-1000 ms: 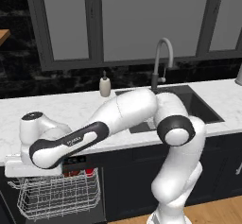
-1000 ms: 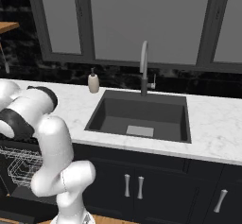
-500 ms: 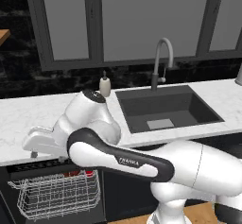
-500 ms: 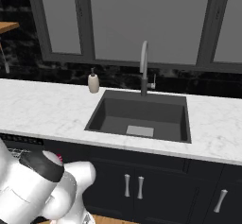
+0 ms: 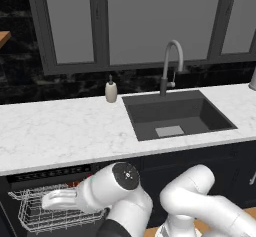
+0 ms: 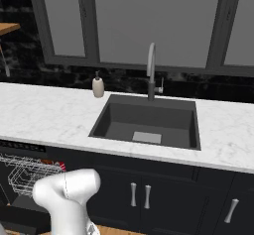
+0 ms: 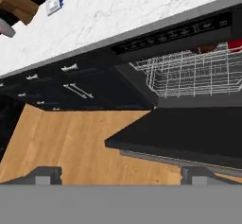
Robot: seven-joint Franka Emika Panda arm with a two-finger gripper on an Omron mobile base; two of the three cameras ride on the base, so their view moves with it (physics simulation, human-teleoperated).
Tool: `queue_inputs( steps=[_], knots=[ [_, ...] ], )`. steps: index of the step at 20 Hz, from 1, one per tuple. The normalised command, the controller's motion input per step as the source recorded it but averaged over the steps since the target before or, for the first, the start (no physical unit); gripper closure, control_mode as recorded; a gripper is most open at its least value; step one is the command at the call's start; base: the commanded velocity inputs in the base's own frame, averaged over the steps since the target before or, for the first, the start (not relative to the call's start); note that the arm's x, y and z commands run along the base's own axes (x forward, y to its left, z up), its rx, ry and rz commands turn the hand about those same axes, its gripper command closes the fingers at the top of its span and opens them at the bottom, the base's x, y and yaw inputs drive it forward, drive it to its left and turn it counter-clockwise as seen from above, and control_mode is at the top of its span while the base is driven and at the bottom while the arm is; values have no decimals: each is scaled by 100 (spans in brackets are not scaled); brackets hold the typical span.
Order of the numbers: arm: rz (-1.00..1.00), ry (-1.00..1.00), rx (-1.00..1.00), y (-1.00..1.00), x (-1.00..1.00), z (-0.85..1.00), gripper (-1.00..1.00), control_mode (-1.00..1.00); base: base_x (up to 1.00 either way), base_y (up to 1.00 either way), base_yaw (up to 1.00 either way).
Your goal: Pick up the cup and bowl from the counter, place them in the dishwasher, and close the dishwasher door.
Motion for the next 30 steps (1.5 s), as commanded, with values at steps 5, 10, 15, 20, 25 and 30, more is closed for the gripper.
queue_inputs(
  steps=[5,10,15,20,25,30],
  knots=[
    [-59,16,-32,2,-30,-80,-100,-100,0,0,0],
    [-20,7,-4,5,-22,-19,-100,-100,0,0,0],
    [8,-4,0,-6,-37,-20,-100,-100,0,0,0],
    [11,-12,-4,-19,-28,-71,-100,-100,0,0,0],
    [11,-17,-11,-3,-26,-60,-100,-100,0,0,0],
    [11,-16,-11,-1,-20,-62,-100,-100,0,0,0]
  ],
)
